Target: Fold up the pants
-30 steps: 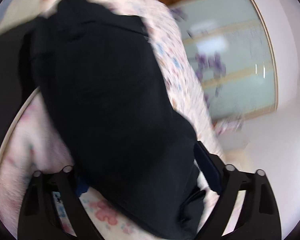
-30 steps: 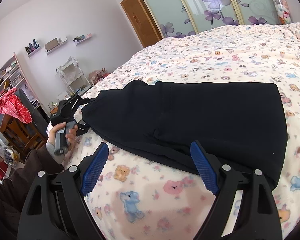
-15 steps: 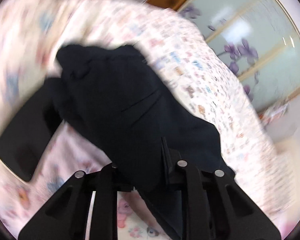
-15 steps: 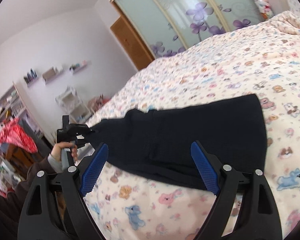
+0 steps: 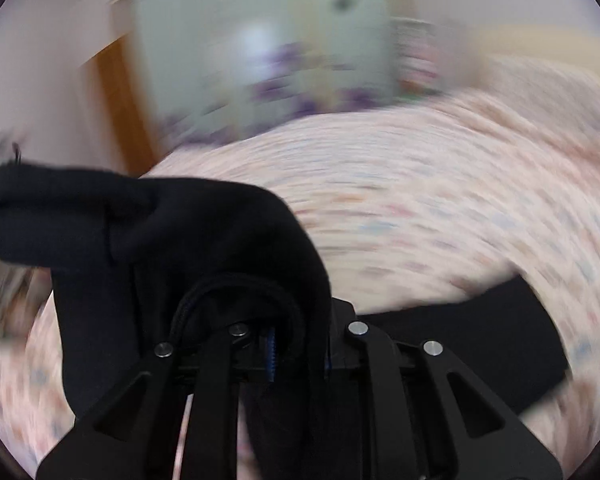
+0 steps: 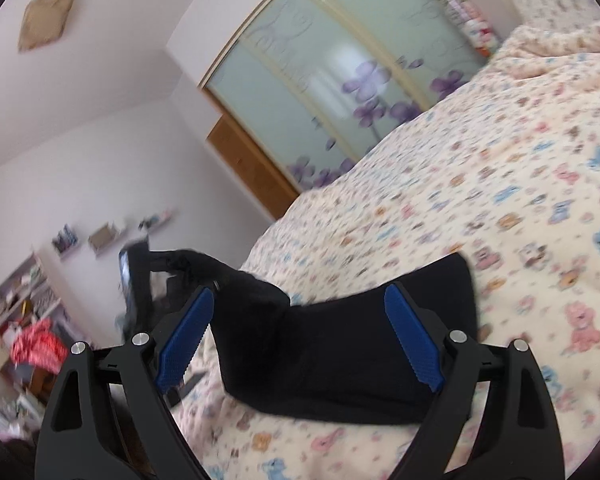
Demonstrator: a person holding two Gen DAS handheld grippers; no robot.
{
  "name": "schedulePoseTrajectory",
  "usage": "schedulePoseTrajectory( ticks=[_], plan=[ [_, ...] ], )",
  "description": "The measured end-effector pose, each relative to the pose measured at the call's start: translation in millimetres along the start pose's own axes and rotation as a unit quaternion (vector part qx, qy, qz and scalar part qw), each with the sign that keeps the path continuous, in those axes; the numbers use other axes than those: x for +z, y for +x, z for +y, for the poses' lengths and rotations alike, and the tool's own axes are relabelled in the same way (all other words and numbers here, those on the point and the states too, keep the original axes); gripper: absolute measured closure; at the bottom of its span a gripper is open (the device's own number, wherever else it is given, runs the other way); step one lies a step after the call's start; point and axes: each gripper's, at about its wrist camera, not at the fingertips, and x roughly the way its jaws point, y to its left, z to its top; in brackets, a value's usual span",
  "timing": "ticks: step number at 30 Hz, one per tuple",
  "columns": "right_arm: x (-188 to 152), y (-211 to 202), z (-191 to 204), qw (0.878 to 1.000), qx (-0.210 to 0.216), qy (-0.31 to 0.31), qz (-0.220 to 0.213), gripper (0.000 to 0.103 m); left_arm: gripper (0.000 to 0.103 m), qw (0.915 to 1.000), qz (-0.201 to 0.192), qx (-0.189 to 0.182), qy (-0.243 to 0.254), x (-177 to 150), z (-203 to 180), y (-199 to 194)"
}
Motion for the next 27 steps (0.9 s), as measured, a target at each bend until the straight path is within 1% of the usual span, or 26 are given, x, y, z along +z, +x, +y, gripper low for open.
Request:
schedulePoseTrajectory(
  ticks=[1,2,3,4,6,7,8,10,11,13,14,16,18,19,20,21,22,23,24,26,27],
  plan=[
    [3,-4,-6,1.0,-0.008,0.011,-0.01,0.013,0.088,0.999,0.005,-0.03,0.034,-5,-27,2],
    [5,-7,-13,1.0,-0.016,0.021,-0.017,0.013,0.089,0.9947,0.021,-0.067,0.075,-18,-61,6],
    [7,-10,-19,0.999,-0.025,0.032,-0.024,0.013,0.09,0.9891,0.039,-0.092,0.108,-31,-86,11],
    [8,-12,-25,0.998,-0.031,0.039,-0.027,0.013,0.09,0.9818,0.058,-0.109,0.144,-48,-109,17],
    [11,-14,-38,0.997,-0.042,0.062,-0.025,0.013,0.09,0.9729,0.076,-0.11,0.189,-76,-131,28],
    [11,-14,-43,0.996,-0.049,0.07,-0.021,0.013,0.089,0.9683,0.078,-0.119,0.205,-87,-136,30],
    [11,-12,-49,0.995,-0.056,0.079,-0.013,0.013,0.089,0.966,0.083,-0.128,0.208,-93,-137,31],
    [9,-6,-58,0.993,-0.063,0.095,0.003,0.013,0.089,0.9663,0.081,-0.126,0.209,-99,-137,30],
    [9,-2,-63,0.992,-0.064,0.104,0.012,0.013,0.088,0.9683,0.076,-0.122,0.204,-99,-134,29],
    [6,3,-72,0.99,-0.066,0.125,0.026,0.013,0.087,0.973,0.082,-0.137,0.167,-94,-120,31],
    [5,4,-74,0.989,-0.062,0.132,0.03,0.013,0.087,0.9748,0.085,-0.149,0.143,-93,-114,33],
    [1,9,-78,0.987,-0.043,0.147,0.045,0.013,0.086,0.9764,0.077,-0.155,0.129,-93,-104,29],
    [-4,15,-81,0.985,-0.026,0.16,0.061,0.013,0.08,0.9763,0.074,-0.172,0.107,-95,-97,25],
    [-8,19,-84,0.982,-0.012,0.176,0.075,0.013,0.077,0.9752,0.077,-0.191,0.08,-95,-87,22],
    [-10,24,-88,0.978,0.0,0.191,0.088,0.013,0.073,0.9734,0.08,-0.206,0.06,-94,-86,24],
    [-14,28,-91,0.973,0.013,0.208,0.103,0.013,0.068,0.9697,0.082,-0.229,0.028,-96,-77,21],
    [-19,34,-95,0.965,0.023,0.23,0.121,0.013,0.064,0.9649,0.076,-0.251,-0.007,-98,-65,16],
    [-23,39,-97,0.96,0.025,0.24,0.139,0.014,0.05,0.9625,0.066,-0.261,-0.033,-98,-58,12],
    [-26,42,-97,0.959,0.023,0.241,0.15,0.014,0.031,0.9613,0.043,-0.263,-0.07,-101,-42,4],
    [-30,48,-93,0.957,0.006,0.231,0.175,0.014,0.019,0.9596,-0.003,-0.256,-0.117,-106,-18,-13],
    [-32,52,-91,0.956,0.007,0.228,0.185,0.014,0.014,0.9601,-0.034,-0.241,-0.137,-110,-4,-22]
  ],
)
